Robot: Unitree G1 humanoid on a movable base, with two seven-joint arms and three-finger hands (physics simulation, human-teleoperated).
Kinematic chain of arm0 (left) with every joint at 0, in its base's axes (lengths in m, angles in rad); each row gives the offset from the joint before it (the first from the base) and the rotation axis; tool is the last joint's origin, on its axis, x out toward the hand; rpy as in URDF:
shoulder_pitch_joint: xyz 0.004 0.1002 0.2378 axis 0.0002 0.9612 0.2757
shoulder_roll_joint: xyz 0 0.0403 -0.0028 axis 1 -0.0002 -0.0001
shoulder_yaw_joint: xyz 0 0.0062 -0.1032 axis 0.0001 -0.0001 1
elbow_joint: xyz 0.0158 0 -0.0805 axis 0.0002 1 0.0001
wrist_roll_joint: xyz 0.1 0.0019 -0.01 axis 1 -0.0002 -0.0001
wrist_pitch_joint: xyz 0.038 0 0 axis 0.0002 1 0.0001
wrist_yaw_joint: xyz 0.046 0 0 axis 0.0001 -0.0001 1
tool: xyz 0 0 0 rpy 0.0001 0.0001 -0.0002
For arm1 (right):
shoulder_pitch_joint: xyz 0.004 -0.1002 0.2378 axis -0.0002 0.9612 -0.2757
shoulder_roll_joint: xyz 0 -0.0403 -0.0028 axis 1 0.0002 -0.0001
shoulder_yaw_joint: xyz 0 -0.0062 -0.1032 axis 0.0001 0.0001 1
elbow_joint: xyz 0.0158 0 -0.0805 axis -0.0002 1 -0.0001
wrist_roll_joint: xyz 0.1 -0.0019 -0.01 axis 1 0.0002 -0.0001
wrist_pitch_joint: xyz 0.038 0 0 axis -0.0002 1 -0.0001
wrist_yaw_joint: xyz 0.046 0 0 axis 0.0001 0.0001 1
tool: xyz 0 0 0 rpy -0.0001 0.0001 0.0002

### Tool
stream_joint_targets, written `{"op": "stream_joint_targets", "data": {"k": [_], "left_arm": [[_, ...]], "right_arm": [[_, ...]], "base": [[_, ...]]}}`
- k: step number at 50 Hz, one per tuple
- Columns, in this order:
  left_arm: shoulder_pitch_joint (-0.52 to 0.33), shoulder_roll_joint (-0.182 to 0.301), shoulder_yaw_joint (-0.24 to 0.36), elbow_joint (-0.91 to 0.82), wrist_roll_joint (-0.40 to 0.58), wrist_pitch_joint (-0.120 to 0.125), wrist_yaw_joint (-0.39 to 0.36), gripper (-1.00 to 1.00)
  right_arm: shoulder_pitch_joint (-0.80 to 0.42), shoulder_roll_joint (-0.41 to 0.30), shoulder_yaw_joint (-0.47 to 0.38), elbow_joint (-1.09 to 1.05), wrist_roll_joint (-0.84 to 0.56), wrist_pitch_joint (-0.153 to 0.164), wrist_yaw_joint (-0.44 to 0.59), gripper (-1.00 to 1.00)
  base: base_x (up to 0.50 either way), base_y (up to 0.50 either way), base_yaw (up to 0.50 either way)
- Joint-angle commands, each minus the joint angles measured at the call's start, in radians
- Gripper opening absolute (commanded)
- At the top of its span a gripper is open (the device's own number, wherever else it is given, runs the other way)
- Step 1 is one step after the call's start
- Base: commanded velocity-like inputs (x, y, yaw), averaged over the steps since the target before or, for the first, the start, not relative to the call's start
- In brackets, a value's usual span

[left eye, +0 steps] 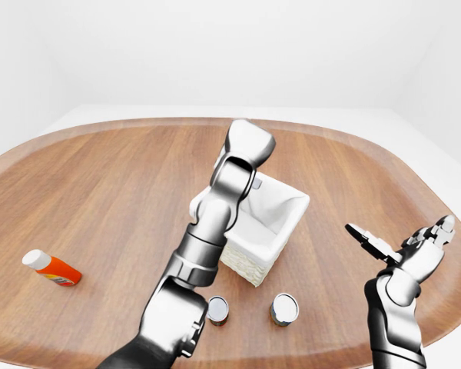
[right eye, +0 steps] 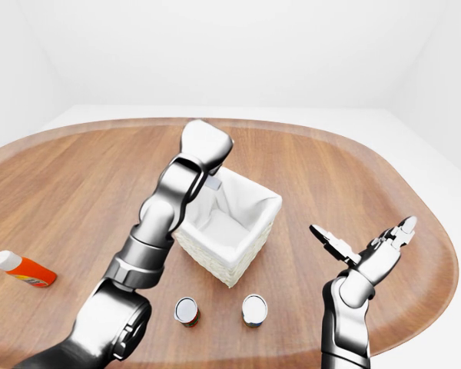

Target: Pick up the alphabet soup and the cream cheese box, and put them in the basket.

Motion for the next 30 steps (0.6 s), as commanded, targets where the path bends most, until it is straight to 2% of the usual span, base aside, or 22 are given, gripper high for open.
{"op": "stream_joint_targets", "data": {"k": [1,11,15,18,27,30], "left_arm": [[-0.031,-0.032,-0.025,0.244,-0.035,0.042,0.139,-1.0],[-0.036,-0.043,-0.034,0.391,-0.026,0.094,0.197,-1.0],[-0.034,-0.053,-0.046,0.451,-0.018,0.113,0.24,-1.0],[-0.048,-0.064,-0.048,0.503,-0.02,0.129,0.268,-1.0],[-0.067,-0.079,-0.055,0.564,-0.028,0.151,0.3,-1.0],[-0.065,-0.087,-0.06,0.56,-0.03,0.153,0.297,-1.0]], "right_arm": [[-0.001,-0.001,-0.001,0.002,0.001,-0.004,0.0,1.0],[0.005,0.001,-0.001,-0.011,-0.003,0.001,0.0,1.0],[0.0,0.002,0.001,0.007,-0.008,-0.014,0.0,1.0],[0.005,0.003,0.002,-0.008,-0.008,-0.005,0.0,1.0],[0.002,0.003,0.003,0.004,-0.009,-0.013,0.0,1.0],[0.004,0.003,0.003,-0.005,-0.009,-0.006,0.0,1.0]], "base": [[0.0,0.0,0.0],[0.0,0.0,0.0],[0.0,0.0,0.0],[0.0,0.0,0.0],[0.0,0.0,0.0],[0.0,0.0,0.0]]}}
